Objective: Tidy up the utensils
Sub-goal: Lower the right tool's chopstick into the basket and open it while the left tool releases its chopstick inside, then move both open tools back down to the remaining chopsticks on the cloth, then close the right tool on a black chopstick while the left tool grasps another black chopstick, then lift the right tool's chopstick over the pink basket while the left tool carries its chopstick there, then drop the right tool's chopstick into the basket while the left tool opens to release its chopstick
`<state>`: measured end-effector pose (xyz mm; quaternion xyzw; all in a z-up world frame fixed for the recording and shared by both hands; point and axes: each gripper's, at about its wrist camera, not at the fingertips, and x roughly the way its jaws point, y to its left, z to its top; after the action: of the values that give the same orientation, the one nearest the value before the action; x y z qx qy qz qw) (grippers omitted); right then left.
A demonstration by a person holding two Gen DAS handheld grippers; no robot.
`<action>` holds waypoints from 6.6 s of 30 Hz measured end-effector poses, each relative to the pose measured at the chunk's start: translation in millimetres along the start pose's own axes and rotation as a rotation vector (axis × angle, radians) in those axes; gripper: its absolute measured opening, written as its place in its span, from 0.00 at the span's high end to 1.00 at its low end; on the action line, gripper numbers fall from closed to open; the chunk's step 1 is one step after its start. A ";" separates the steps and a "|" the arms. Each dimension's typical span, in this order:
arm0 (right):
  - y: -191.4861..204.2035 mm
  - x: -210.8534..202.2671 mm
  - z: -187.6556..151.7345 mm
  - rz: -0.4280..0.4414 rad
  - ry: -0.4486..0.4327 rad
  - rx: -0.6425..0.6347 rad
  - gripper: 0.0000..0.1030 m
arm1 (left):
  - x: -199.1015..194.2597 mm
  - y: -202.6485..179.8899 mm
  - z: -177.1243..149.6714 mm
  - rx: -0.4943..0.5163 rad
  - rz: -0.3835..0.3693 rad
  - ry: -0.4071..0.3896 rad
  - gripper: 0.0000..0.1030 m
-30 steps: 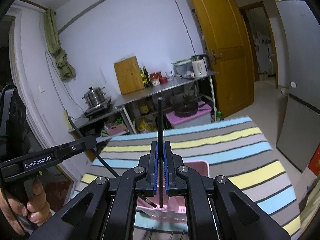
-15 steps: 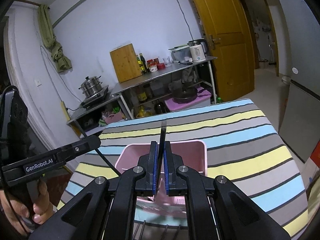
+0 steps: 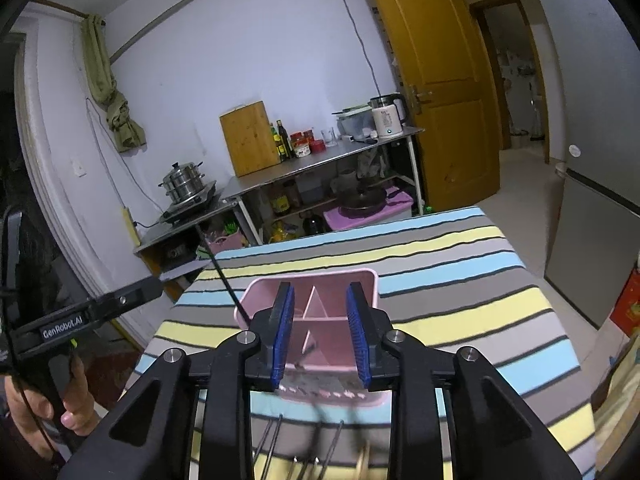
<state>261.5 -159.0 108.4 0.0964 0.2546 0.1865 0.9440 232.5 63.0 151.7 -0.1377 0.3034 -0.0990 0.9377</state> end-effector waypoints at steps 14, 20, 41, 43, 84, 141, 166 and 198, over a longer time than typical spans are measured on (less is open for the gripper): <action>4.2 -74.9 -63.9 -0.054 -0.003 -0.044 0.73 | -57.9 -8.8 -82.9 0.035 -0.013 -0.024 0.61; 4.8 -81.6 -91.9 -0.056 0.043 -0.052 0.73 | -62.6 -12.2 -110.5 0.058 -0.006 0.009 0.61; -3.7 -21.9 -142.3 -0.011 0.203 -0.010 0.88 | 13.3 9.2 -164.9 0.040 0.055 0.218 0.64; -3.4 -12.7 -143.7 -0.010 0.217 -0.007 0.88 | 25.0 12.1 -166.3 0.037 0.059 0.239 0.66; 3.8 103.7 -149.0 -0.101 0.445 0.003 0.95 | 95.6 19.3 -150.9 0.059 0.148 0.367 0.93; 33.0 -52.3 -59.4 -0.010 0.099 -0.061 0.96 | -54.3 -11.8 -68.4 0.084 0.040 0.145 0.95; 43.1 -57.5 27.5 0.035 -0.140 -0.030 0.96 | -56.4 -21.1 29.4 0.041 -0.042 -0.049 0.95; 30.5 63.1 9.5 0.005 -0.004 -0.035 0.96 | 53.9 -0.7 17.6 0.001 -0.042 0.061 0.95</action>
<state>307.7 -106.7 96.9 0.0807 0.2493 0.1931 0.9455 285.9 51.3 136.4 -0.1406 0.3290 -0.1229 0.9257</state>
